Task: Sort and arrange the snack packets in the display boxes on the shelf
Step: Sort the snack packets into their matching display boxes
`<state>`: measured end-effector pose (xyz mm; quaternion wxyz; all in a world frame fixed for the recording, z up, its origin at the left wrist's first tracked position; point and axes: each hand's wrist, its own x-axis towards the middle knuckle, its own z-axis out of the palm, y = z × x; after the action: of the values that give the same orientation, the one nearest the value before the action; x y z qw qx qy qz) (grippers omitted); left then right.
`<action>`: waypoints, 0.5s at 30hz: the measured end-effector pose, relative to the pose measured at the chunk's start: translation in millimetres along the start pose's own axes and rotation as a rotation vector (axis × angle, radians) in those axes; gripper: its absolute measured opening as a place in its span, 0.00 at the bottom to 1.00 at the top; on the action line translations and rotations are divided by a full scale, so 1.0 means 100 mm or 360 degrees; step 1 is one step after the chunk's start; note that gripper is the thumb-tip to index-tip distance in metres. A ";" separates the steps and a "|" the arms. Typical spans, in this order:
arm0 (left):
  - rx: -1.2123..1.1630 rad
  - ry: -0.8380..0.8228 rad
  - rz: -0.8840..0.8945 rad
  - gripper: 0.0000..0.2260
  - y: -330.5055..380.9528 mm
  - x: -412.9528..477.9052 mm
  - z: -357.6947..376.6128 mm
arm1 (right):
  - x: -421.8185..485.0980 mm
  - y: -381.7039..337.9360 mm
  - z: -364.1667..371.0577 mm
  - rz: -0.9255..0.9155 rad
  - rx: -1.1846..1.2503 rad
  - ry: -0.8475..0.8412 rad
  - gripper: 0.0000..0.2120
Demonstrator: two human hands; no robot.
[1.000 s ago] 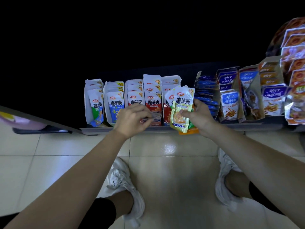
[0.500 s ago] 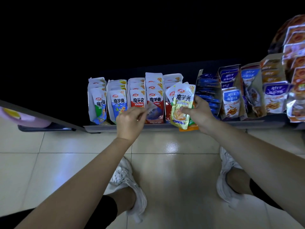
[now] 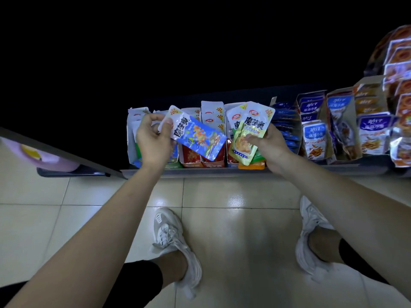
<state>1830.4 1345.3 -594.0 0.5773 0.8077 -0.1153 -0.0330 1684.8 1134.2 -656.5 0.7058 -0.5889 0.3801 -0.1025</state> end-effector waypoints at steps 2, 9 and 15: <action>-0.0027 -0.0145 -0.0027 0.05 0.05 0.02 -0.04 | -0.03 -0.06 0.04 0.0058 0.0063 -0.0059 0.16; -0.0091 -0.0585 -0.0244 0.09 0.07 -0.16 0.14 | -0.20 -0.11 0.28 0.0291 0.0175 -0.0380 0.13; 0.0004 -0.0431 -0.0251 0.08 -0.14 -0.26 0.35 | -0.34 0.03 0.23 0.0175 -0.0110 -0.0465 0.17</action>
<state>1800.7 1322.8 -620.9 0.5510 0.8032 -0.1284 -0.1866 1675.3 1172.8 -644.9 0.7374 -0.5998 0.3085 0.0362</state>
